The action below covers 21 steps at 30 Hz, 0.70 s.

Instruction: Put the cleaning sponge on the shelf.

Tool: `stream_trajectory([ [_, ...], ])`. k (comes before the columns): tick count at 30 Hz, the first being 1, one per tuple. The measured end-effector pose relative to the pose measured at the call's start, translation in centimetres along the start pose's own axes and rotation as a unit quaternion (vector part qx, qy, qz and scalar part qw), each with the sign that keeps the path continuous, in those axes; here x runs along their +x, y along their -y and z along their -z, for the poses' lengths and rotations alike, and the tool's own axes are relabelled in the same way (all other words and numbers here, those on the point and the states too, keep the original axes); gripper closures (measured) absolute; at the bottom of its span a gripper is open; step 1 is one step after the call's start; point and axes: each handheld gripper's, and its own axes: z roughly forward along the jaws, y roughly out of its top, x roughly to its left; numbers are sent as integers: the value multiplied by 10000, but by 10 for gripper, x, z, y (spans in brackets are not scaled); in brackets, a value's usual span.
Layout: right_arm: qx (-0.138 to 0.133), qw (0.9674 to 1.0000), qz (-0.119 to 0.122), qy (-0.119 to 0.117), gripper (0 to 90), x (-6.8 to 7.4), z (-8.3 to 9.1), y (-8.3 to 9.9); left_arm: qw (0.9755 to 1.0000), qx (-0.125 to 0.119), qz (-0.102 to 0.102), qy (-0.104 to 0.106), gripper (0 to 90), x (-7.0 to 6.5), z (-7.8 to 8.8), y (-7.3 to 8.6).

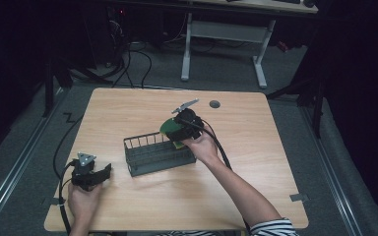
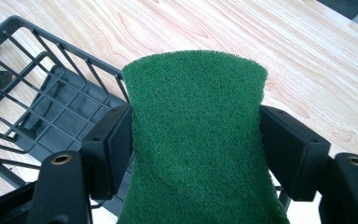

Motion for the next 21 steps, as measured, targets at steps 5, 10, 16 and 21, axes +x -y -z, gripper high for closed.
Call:
stream_trajectory([
  [5,-17,10000,20,0,294,-1,0,0,10000,1,-2,0,320,0,0,0],
  [10,-42,10000,22,11,295,1,0,-1,10000,1,-4,2,320,0,0,0],
  [16,-7,9999,92,77,293,10,-1,-1,10000,-2,-3,1,320,0,0,0],
  [21,27,10000,66,35,278,8,-2,1,10000,-2,-4,1,320,0,0,0],
])
